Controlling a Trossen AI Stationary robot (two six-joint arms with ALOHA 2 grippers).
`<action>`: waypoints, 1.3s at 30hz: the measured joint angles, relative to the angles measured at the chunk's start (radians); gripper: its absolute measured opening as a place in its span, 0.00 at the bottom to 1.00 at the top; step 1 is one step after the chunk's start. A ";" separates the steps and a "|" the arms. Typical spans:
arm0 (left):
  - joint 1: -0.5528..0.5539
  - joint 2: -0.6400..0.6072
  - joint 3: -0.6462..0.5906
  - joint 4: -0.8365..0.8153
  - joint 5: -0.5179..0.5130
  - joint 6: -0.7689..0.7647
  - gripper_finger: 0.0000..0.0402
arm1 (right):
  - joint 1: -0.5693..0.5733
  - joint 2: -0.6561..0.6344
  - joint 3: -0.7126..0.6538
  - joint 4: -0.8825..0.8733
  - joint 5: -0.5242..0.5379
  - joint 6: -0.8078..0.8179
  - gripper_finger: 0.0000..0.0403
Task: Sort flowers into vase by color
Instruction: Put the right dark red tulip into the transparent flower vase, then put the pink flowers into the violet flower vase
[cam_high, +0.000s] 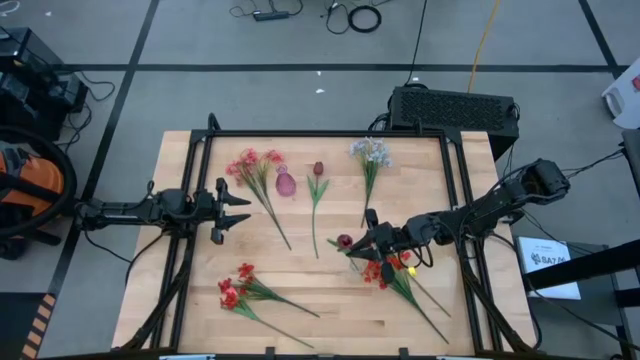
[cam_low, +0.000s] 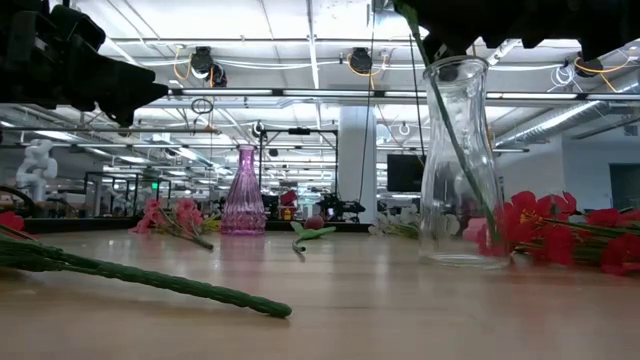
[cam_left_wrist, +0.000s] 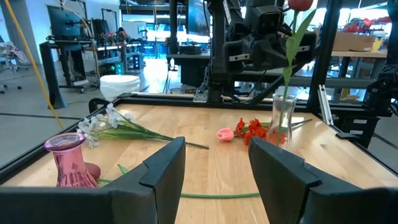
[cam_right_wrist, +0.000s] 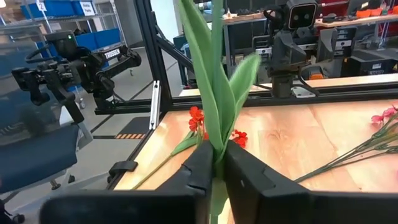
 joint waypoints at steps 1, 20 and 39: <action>0.000 0.000 0.000 0.000 0.000 0.000 0.46 | 0.000 0.000 0.000 0.000 0.000 0.000 0.13; 0.000 0.000 0.000 0.000 0.000 0.000 0.46 | 0.000 -0.236 0.000 -0.381 -0.004 0.033 0.27; 0.000 0.000 0.000 0.000 0.000 0.000 0.46 | -0.002 -0.567 0.000 -1.089 0.085 0.578 0.14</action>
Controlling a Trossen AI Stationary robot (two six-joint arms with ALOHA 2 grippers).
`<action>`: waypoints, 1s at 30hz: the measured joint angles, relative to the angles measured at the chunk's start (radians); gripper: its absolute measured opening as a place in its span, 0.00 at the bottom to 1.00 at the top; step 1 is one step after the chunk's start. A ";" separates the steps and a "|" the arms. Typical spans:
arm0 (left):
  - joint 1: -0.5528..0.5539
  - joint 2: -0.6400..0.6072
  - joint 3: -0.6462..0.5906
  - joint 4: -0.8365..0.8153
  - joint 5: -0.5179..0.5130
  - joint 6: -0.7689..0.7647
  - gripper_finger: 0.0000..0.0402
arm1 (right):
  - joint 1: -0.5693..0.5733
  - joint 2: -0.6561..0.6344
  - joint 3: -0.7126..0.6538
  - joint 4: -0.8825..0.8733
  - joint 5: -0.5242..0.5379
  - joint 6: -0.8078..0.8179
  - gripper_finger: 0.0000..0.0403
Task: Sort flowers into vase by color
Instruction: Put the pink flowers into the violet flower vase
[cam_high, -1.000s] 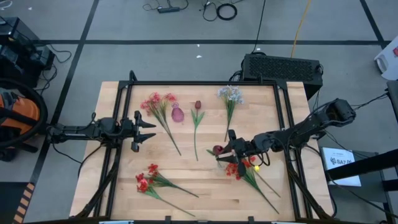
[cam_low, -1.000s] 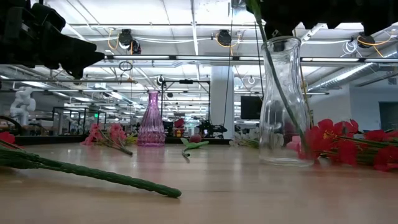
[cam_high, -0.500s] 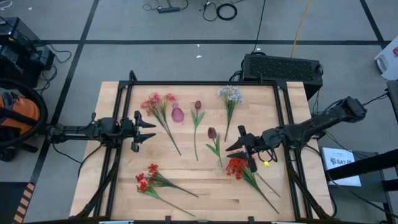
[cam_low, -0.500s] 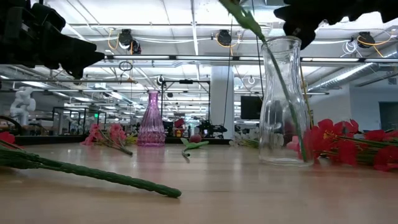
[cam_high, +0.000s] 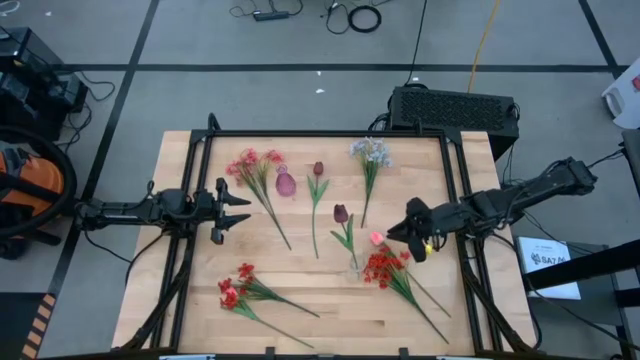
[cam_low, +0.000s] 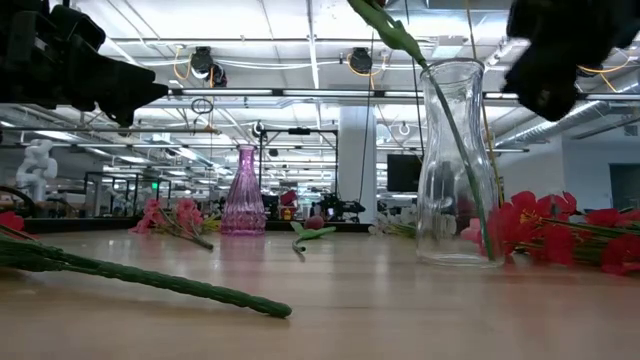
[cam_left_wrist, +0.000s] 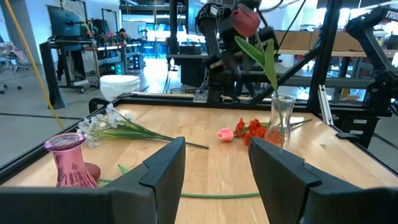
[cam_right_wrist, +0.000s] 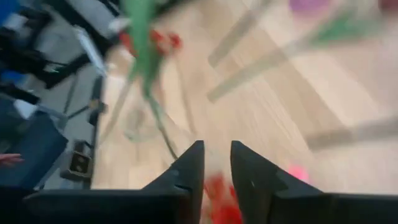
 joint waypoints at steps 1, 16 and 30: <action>0.000 0.000 0.000 0.000 0.000 0.000 0.46 | 0.000 -0.001 0.000 -0.042 -0.001 0.059 0.12; 0.000 0.000 0.000 0.000 0.000 0.000 0.46 | 0.000 0.100 0.000 -0.350 0.000 0.696 0.00; 0.000 0.000 0.000 0.045 0.033 -0.147 0.46 | 0.000 0.151 0.000 -0.318 0.049 0.916 0.00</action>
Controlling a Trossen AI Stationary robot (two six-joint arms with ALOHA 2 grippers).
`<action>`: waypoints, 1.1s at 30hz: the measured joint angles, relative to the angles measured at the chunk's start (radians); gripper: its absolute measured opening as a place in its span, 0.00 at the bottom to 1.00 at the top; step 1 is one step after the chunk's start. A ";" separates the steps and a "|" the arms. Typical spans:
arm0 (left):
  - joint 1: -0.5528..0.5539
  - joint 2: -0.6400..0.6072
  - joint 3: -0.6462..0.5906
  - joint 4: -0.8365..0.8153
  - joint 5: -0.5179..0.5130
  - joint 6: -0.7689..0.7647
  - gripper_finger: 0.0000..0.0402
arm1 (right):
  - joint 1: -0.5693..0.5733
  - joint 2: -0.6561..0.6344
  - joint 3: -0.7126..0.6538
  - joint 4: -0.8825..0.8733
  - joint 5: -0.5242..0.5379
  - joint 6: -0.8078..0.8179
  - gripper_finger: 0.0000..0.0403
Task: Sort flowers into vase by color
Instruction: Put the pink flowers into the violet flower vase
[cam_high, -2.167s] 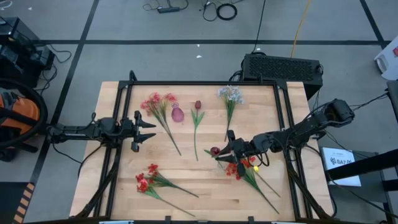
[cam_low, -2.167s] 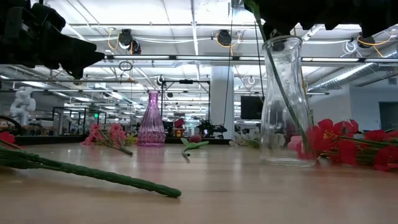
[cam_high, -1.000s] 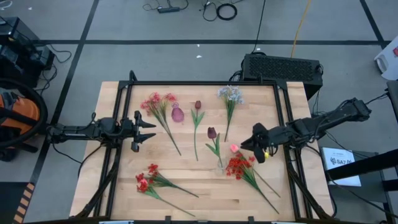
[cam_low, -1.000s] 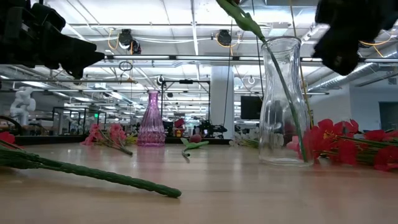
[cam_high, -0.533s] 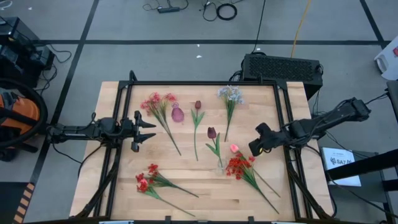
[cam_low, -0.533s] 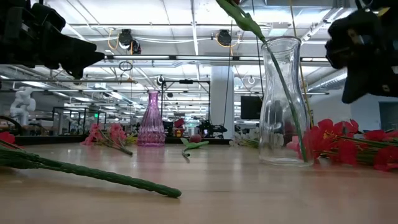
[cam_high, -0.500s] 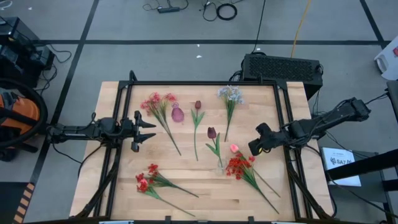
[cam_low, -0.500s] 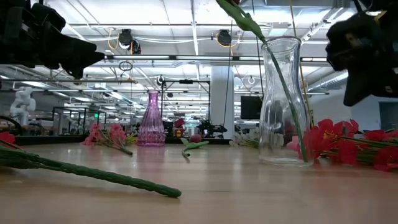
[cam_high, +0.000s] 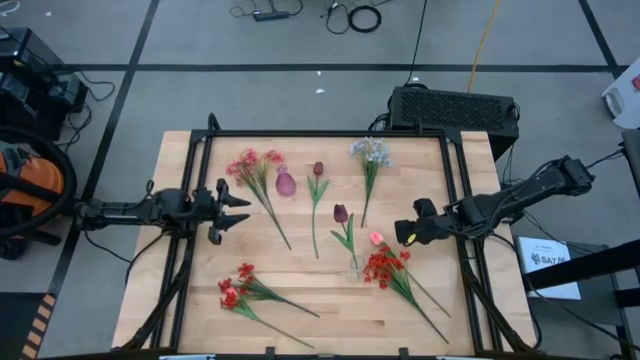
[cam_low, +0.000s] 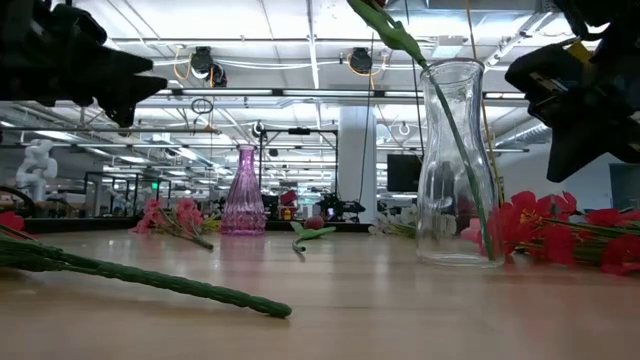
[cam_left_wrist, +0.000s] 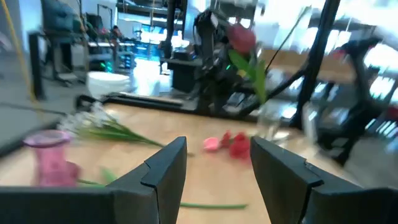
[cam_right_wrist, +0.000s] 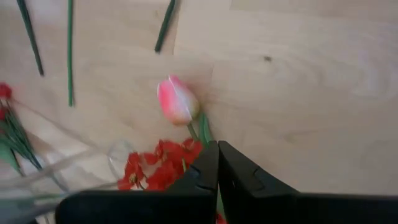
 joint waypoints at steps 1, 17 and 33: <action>0.000 0.000 0.000 0.007 0.001 -0.043 0.46 | 0.000 0.000 0.000 0.001 0.003 0.011 0.00; 0.000 0.028 0.067 -0.048 -0.228 -0.325 0.46 | -0.102 -0.003 0.000 -0.009 -0.049 0.029 0.00; 0.000 0.692 0.456 -0.442 -0.359 -0.686 0.46 | -0.618 -0.066 0.000 -0.046 -0.279 -0.615 0.00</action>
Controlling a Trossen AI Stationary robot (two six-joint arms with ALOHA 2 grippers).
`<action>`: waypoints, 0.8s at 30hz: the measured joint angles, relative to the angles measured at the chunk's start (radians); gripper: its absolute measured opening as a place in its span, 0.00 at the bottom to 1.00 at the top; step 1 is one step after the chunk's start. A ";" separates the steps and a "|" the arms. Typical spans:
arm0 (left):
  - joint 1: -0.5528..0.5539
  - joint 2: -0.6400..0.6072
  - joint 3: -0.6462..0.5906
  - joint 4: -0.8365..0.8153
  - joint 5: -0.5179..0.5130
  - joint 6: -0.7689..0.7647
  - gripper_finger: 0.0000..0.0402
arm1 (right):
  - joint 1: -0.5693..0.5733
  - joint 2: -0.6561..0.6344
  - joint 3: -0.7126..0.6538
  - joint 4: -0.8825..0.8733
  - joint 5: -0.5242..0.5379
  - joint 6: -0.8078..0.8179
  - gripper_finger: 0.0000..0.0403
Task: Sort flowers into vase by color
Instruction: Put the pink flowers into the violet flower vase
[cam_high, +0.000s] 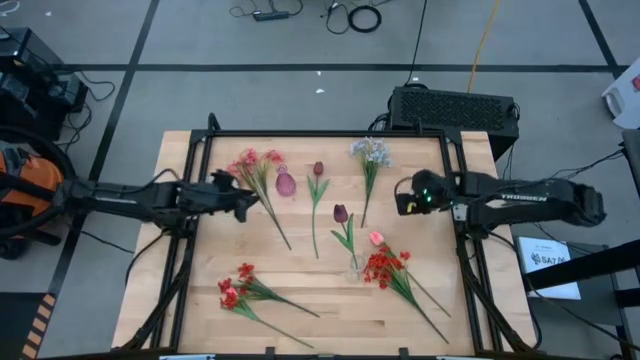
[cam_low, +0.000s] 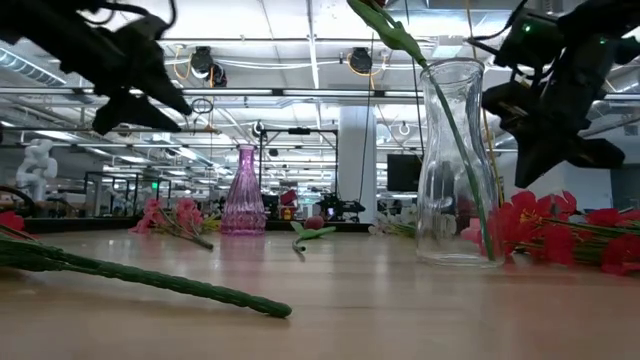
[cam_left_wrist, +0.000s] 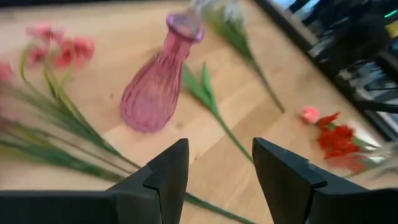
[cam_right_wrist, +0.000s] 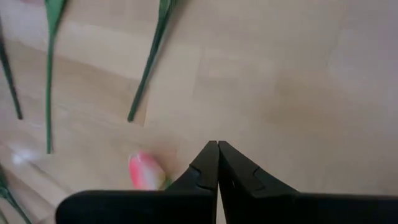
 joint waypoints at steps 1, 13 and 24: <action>0.000 0.044 0.017 -0.001 0.000 -0.033 0.46 | -0.047 -0.012 0.000 -0.001 -0.020 -0.052 0.00; 0.000 0.343 0.218 -0.319 0.055 -0.669 0.46 | -0.430 -0.009 0.000 -0.005 -0.280 -0.584 0.00; 0.009 0.547 0.218 -0.240 0.111 -0.879 0.46 | -0.451 -0.005 0.000 -0.006 -0.308 -0.723 0.00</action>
